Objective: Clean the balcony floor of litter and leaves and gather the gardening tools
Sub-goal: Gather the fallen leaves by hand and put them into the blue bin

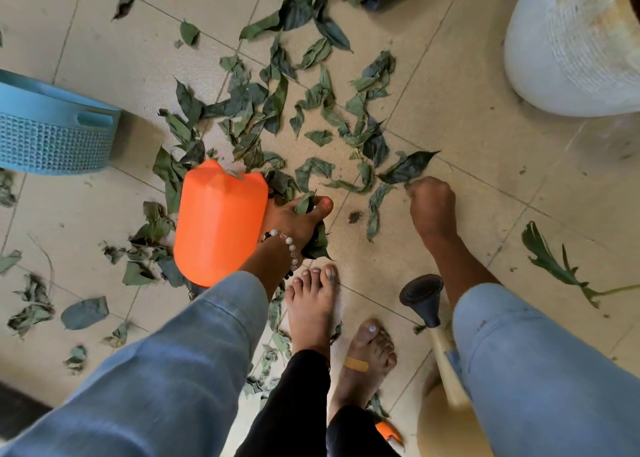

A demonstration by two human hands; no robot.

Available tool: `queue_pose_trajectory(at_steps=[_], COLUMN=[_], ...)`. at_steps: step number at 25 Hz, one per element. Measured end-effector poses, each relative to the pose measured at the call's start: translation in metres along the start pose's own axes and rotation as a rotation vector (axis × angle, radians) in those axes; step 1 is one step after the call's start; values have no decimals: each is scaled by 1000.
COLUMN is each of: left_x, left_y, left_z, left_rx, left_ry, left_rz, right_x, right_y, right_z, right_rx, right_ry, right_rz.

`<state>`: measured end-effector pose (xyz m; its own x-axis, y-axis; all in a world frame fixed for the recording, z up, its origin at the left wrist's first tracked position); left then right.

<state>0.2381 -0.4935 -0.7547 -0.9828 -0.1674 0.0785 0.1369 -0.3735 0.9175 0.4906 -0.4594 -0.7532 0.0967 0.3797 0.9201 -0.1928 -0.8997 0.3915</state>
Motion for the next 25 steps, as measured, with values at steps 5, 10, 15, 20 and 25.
queue_pose_trajectory(at_steps=[5, 10, 15, 20, 25], left_x=[-1, -2, 0, 6, 9], left_y=[0, -5, -12, -5, -18], left_z=[0, -4, -10, -61, -15], left_rx=[27, 20, 13, 110, 17], left_ry=[-43, -81, -58, -100, -109], left_rz=[3, -25, -38, -35, 27], right_x=[-6, -31, -27, 7, 8], right_y=[21, 38, 31, 9, -21], right_z=[-2, -60, -59, -6, -11], right_rx=[-159, 230, 222, -157, 13], right_ry=[-644, 25, 99, -270, 105], right_rz=[-310, -262, -98, -54, -93])
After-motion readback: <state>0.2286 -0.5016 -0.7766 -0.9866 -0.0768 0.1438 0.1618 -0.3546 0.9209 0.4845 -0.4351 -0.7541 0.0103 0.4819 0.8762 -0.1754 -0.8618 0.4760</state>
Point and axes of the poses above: each hand's wrist, its own y-axis away from the middle knuckle, its own x-axis out of the back of the hand, z = x × y, the point moved 10 cm from there along -y, towards the middle knuckle, and after that the axes turned 15 degrees about y, right-handed, at the moved point
